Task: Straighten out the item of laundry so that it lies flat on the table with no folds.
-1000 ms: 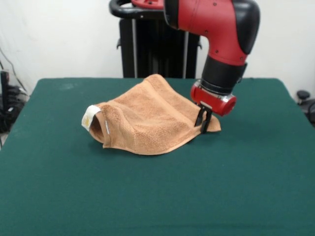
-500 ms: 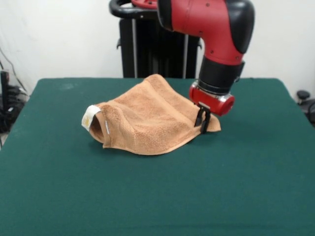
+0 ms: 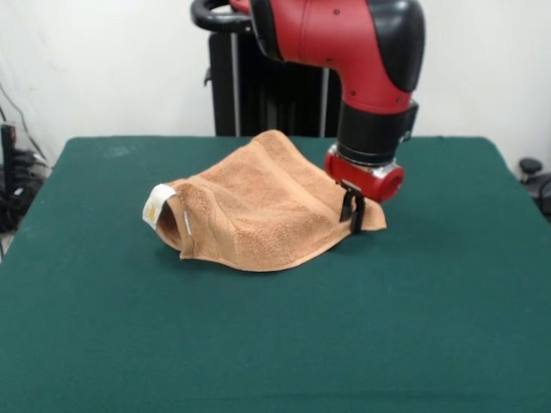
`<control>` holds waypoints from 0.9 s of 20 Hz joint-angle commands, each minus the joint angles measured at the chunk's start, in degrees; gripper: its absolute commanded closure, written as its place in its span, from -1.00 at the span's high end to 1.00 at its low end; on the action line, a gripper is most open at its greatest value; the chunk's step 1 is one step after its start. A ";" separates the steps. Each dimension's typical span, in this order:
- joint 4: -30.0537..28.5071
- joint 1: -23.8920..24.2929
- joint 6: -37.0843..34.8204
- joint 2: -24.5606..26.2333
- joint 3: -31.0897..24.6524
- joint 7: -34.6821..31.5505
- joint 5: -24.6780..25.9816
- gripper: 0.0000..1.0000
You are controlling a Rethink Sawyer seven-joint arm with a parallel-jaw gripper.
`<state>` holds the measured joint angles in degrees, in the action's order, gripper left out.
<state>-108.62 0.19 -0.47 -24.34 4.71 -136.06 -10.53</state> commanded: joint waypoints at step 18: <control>1.45 0.96 4.63 13.18 -24.73 -12.40 -3.73 -1.00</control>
<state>-109.71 3.25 -0.42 -24.93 2.11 -136.06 -10.55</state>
